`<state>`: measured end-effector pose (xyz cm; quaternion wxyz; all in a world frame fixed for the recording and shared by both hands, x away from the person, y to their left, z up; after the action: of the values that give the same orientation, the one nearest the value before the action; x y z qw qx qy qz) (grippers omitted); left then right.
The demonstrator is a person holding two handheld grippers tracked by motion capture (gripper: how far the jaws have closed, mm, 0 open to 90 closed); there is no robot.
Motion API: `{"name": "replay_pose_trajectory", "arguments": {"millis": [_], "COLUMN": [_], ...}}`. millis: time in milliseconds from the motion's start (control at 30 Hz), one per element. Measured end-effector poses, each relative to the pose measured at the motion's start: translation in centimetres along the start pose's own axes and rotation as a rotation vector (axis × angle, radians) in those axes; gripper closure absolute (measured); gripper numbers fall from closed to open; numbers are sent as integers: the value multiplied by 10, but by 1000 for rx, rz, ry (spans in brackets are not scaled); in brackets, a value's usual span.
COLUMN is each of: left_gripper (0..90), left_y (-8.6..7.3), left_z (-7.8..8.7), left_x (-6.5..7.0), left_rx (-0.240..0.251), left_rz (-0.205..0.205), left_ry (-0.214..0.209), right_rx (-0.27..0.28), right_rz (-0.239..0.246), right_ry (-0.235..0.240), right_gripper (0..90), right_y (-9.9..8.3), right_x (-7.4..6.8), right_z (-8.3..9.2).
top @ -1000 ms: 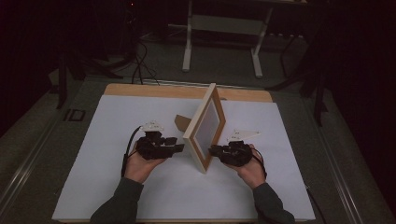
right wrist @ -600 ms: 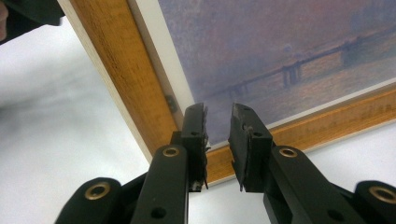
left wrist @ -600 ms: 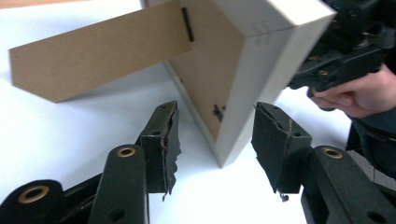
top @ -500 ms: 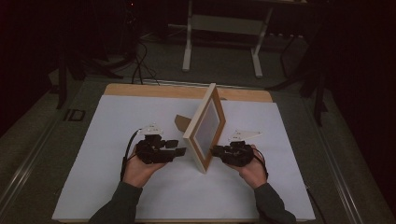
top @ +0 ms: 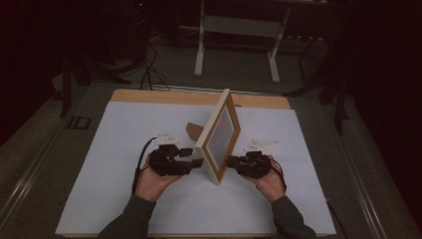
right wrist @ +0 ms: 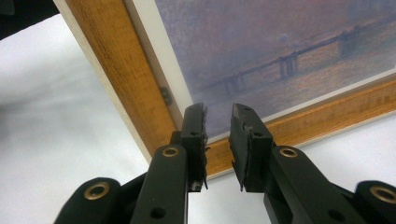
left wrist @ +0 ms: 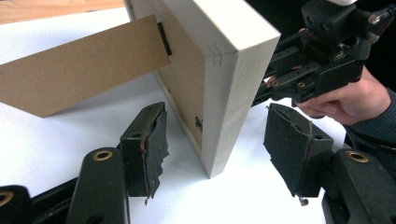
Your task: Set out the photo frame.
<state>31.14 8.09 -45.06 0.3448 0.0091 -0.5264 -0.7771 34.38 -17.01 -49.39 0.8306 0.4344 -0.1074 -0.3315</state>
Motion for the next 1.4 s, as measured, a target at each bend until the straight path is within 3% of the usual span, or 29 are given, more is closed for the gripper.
{"name": "replay_pose_trajectory", "arguments": {"millis": [300, 567, 900, 1067, 1400], "left_gripper": [386, 314, 327, 373, 531], "left_y": [7, 14, 22, 26, 27], "left_z": [-5, -14, -26, -30, -33], "left_x": [6, 8, 12, 14, 14], "left_rx": [16, 29, 62, 90, 86], "left_rz": [-21, -21, -19, -9, 3], "left_ry": [25, 79, 137, 160, 173], "right_rx": [1, 2, 2, 2, 2], "right_rz": [-6, -8, -12, -16, -18], "right_ry": [3, 1, 2, 0, -1], "right_gripper": [749, 748, 746, 745, 745], "right_y": [-3, -4, -7, -8, -9], "right_x": [1, 2, 3, 4, 5], "right_z": [0, 0, 0, 1, 3]}}
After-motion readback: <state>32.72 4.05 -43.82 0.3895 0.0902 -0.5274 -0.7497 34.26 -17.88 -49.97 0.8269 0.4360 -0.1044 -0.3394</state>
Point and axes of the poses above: each handheld gripper's, and its own axes: z roughly backward along the jaws, y roughly out of its top, x roughly to its right, the point moved 3 cm from there along -z, roughly forward along the jaws, and after that the axes turned 5 degrees about -y, right-handed, at the moved point
